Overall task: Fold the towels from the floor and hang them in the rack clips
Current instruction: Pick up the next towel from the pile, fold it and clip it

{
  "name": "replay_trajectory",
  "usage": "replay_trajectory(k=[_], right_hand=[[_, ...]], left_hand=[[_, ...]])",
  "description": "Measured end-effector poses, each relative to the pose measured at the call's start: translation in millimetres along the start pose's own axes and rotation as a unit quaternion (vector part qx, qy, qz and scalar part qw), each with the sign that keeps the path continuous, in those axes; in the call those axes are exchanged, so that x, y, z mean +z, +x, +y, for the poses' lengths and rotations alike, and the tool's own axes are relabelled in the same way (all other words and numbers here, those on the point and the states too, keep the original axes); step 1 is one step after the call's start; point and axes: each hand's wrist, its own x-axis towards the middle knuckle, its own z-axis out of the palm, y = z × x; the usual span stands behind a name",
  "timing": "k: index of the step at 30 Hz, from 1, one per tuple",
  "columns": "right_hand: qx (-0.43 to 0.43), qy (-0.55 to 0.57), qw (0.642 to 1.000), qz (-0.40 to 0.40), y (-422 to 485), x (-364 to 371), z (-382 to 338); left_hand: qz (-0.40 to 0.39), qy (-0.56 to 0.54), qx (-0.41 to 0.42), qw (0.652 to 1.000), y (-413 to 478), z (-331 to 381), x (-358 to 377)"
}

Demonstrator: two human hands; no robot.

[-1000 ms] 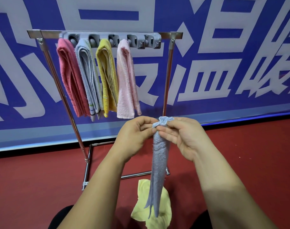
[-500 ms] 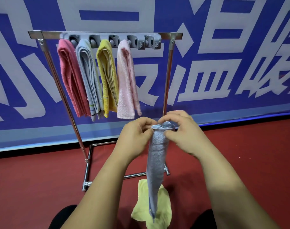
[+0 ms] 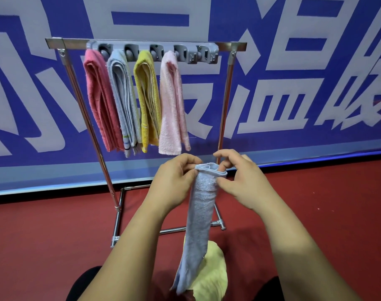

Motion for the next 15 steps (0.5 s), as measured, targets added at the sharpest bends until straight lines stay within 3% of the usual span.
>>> replay_trajectory(k=[6, 10, 15], right_hand=[[-0.054, -0.079, 0.993, -0.062, 1.6, -4.2, -5.8], [-0.039, -0.108, 0.988, -0.099, 6.4, -5.6, -3.8], [-0.069, -0.18, 0.981, -0.02, 7.6, -1.2, -10.6]], left_hand=[[-0.016, 0.019, 0.014, 1.0, -0.5, -0.2, -4.5], [-0.022, 0.023, 0.01, 0.999, -0.9, -0.1, -10.7], [-0.006, 0.035, 0.007, 0.999, -2.0, 2.1, -10.6]])
